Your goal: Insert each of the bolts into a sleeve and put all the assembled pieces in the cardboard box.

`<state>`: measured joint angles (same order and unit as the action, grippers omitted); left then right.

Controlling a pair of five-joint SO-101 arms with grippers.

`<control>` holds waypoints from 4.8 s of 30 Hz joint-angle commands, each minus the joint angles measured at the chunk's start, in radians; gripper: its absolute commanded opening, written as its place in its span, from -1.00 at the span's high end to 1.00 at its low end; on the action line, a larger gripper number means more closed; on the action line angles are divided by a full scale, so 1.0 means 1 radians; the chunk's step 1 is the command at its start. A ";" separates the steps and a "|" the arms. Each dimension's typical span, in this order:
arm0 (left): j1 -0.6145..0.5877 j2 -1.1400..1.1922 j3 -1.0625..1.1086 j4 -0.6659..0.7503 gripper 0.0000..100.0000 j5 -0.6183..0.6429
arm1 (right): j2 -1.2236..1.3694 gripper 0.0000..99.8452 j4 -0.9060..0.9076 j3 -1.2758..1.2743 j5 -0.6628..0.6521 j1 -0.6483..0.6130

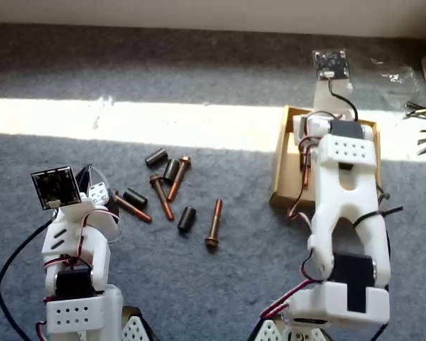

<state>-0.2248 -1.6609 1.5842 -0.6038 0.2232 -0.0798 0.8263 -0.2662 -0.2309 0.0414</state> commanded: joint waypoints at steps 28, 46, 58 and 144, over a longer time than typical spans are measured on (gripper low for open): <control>-0.022 -0.012 -0.007 -0.003 0.99 0.002 | -0.854 0.75 0.050 -0.633 -0.106 -0.222; -0.096 -0.012 -0.084 -0.126 0.99 0.003 | -0.840 0.94 0.168 -0.654 -0.054 -0.650; -0.156 -0.012 -0.081 -0.126 0.99 0.003 | -0.453 0.72 0.053 -0.633 0.456 -0.782; -0.237 -0.012 -0.015 -0.038 0.99 0.006 | 0.128 0.99 0.162 -0.105 0.052 -0.737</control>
<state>-0.4580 -1.6609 1.5673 -0.6974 0.2232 0.0982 0.9766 -0.4457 -0.1649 -0.7058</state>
